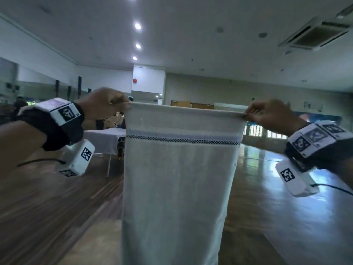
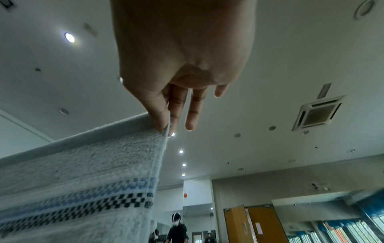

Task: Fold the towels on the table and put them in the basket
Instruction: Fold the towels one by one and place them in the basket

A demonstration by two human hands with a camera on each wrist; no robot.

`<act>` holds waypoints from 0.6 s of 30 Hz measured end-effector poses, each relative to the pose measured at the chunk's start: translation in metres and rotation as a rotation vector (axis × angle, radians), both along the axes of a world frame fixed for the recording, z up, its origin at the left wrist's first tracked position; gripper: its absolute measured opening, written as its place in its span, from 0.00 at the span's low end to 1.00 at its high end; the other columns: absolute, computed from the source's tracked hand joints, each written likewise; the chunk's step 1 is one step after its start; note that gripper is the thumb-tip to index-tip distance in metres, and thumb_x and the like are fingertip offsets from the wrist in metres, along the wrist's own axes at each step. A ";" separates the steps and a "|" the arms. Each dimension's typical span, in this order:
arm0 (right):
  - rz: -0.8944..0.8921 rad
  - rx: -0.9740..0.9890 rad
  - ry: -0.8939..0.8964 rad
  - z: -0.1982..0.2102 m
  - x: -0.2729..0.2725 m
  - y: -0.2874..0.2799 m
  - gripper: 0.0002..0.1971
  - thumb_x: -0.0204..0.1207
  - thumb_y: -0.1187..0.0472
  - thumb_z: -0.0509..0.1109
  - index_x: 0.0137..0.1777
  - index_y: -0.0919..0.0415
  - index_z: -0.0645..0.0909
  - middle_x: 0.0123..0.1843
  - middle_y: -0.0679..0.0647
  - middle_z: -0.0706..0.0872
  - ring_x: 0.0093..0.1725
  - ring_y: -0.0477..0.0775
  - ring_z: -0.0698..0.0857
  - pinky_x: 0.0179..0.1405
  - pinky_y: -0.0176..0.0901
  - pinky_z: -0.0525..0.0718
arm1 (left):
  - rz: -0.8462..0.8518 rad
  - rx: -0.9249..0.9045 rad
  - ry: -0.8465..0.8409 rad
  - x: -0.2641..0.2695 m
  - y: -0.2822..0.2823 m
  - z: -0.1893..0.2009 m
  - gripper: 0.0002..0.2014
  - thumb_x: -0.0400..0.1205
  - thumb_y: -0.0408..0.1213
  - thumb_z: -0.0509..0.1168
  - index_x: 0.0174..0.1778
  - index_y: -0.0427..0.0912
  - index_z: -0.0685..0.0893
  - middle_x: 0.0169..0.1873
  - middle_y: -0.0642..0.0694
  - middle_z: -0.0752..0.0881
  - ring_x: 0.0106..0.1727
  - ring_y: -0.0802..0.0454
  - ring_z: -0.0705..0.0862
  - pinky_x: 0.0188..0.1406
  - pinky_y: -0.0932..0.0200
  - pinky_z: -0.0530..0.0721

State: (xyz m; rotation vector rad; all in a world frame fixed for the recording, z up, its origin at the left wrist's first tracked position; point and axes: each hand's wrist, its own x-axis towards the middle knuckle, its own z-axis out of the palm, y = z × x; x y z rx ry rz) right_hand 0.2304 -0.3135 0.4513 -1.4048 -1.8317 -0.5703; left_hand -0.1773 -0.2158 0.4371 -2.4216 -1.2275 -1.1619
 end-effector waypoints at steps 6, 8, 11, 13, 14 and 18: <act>0.039 -0.026 0.087 0.035 0.002 -0.039 0.06 0.73 0.61 0.73 0.40 0.47 0.83 0.33 0.39 0.86 0.42 0.47 0.84 0.60 0.53 0.75 | 0.082 0.009 0.046 0.001 -0.048 0.042 0.11 0.82 0.45 0.62 0.51 0.43 0.84 0.42 0.46 0.84 0.43 0.45 0.82 0.38 0.57 0.78; 0.080 -0.032 0.120 0.039 0.003 -0.047 0.09 0.74 0.65 0.72 0.38 0.48 0.82 0.36 0.44 0.86 0.40 0.44 0.83 0.56 0.47 0.76 | 0.087 -0.020 0.062 0.000 -0.056 0.050 0.12 0.81 0.46 0.62 0.50 0.42 0.84 0.40 0.44 0.85 0.40 0.42 0.83 0.37 0.56 0.79; 0.106 -0.030 0.148 0.040 0.003 -0.045 0.10 0.73 0.67 0.72 0.37 0.49 0.81 0.33 0.42 0.86 0.38 0.43 0.82 0.55 0.46 0.76 | 0.095 -0.012 0.070 0.001 -0.060 0.057 0.11 0.81 0.45 0.62 0.48 0.42 0.85 0.37 0.44 0.85 0.33 0.50 0.79 0.31 0.60 0.74; 0.115 -0.035 0.160 0.040 0.005 -0.037 0.10 0.74 0.68 0.71 0.37 0.51 0.81 0.35 0.45 0.85 0.35 0.38 0.82 0.51 0.42 0.76 | 0.092 0.000 0.071 0.004 -0.055 0.057 0.10 0.82 0.43 0.62 0.47 0.42 0.84 0.36 0.46 0.84 0.32 0.53 0.77 0.29 0.62 0.72; 0.119 -0.045 0.158 0.038 0.004 -0.032 0.10 0.74 0.68 0.71 0.37 0.51 0.81 0.35 0.46 0.85 0.31 0.32 0.81 0.48 0.40 0.75 | 0.089 -0.006 0.075 0.006 -0.051 0.055 0.09 0.82 0.42 0.62 0.48 0.42 0.83 0.36 0.47 0.84 0.33 0.53 0.78 0.30 0.63 0.71; 0.089 -0.131 0.147 0.018 0.006 0.003 0.07 0.73 0.69 0.71 0.39 0.55 0.82 0.34 0.47 0.86 0.36 0.44 0.83 0.44 0.41 0.73 | 0.074 -0.079 0.117 0.005 -0.010 0.030 0.08 0.82 0.41 0.63 0.47 0.42 0.84 0.40 0.45 0.86 0.41 0.45 0.84 0.35 0.58 0.80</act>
